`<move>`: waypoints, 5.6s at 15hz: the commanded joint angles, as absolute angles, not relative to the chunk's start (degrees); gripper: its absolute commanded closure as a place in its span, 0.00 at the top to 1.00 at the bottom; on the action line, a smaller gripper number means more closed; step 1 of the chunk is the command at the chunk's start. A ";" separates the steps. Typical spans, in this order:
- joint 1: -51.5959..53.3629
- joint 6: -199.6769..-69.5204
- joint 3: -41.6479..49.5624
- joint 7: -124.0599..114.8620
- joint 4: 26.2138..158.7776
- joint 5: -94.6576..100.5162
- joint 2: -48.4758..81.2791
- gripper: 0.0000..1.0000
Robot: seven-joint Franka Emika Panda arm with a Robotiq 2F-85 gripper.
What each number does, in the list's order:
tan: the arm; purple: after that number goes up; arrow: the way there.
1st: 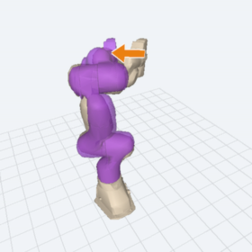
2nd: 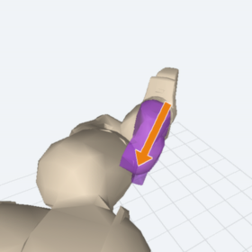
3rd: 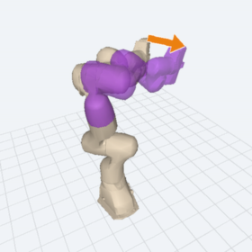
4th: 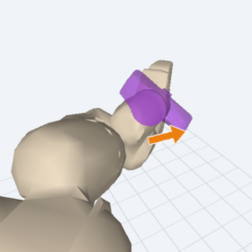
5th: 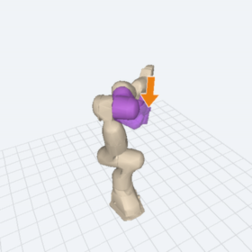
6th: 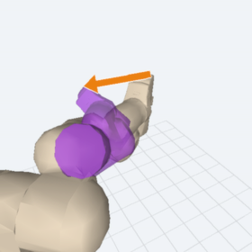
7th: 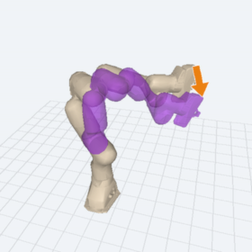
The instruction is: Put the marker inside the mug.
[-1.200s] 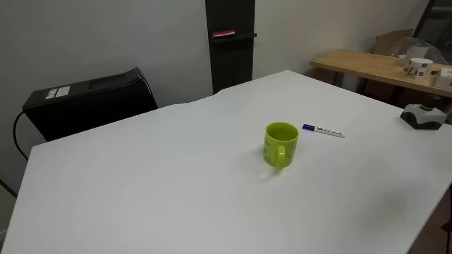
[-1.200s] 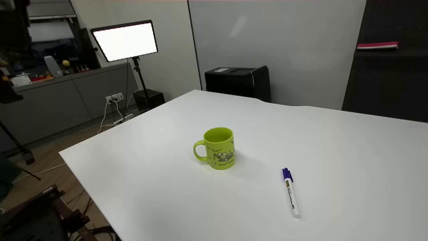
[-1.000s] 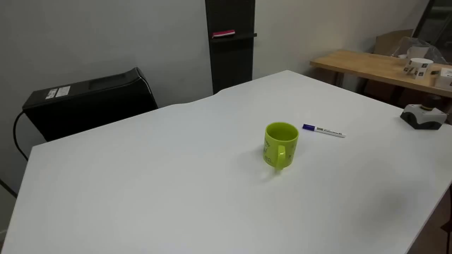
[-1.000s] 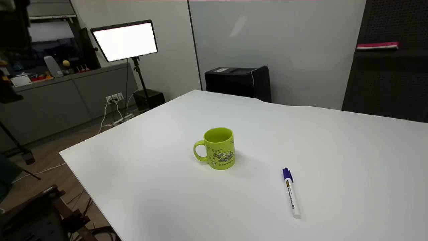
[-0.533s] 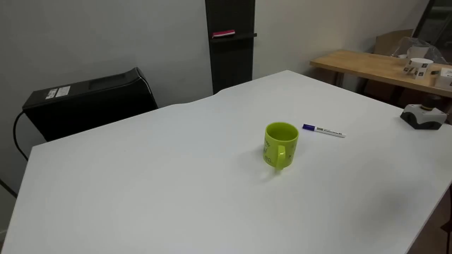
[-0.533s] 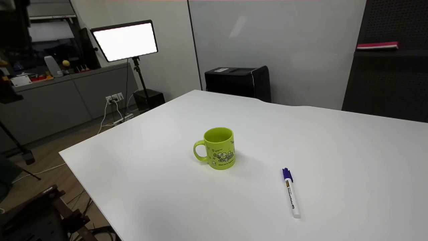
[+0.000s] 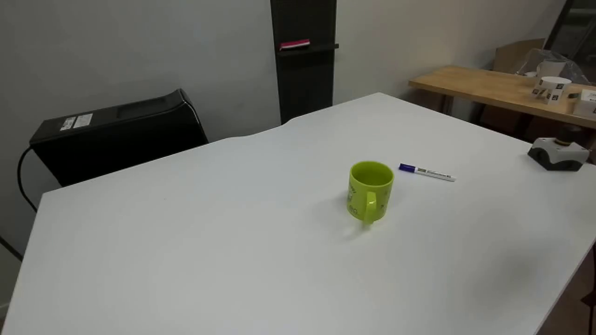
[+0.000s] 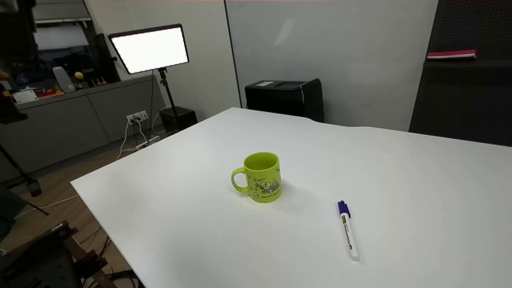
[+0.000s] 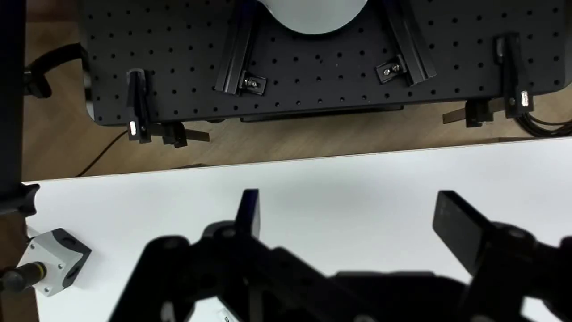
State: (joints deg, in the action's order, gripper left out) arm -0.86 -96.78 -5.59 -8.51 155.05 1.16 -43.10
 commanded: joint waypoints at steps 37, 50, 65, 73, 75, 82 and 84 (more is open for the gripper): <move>-7.60 -128.38 11.31 27.57 139.82 11.01 -7.40 1.00; -8.05 -131.05 11.73 29.22 140.89 4.50 -7.52 1.00; -8.47 -134.65 11.44 30.55 138.66 4.18 1.24 1.00; -10.12 -138.21 10.89 31.21 137.21 4.59 8.70 1.00; -10.66 -138.97 10.72 31.21 136.72 4.72 10.49 1.00; -12.63 -146.95 9.45 31.74 135.67 5.11 16.28 1.00; -13.23 -149.84 8.73 32.28 135.50 4.95 17.71 1.00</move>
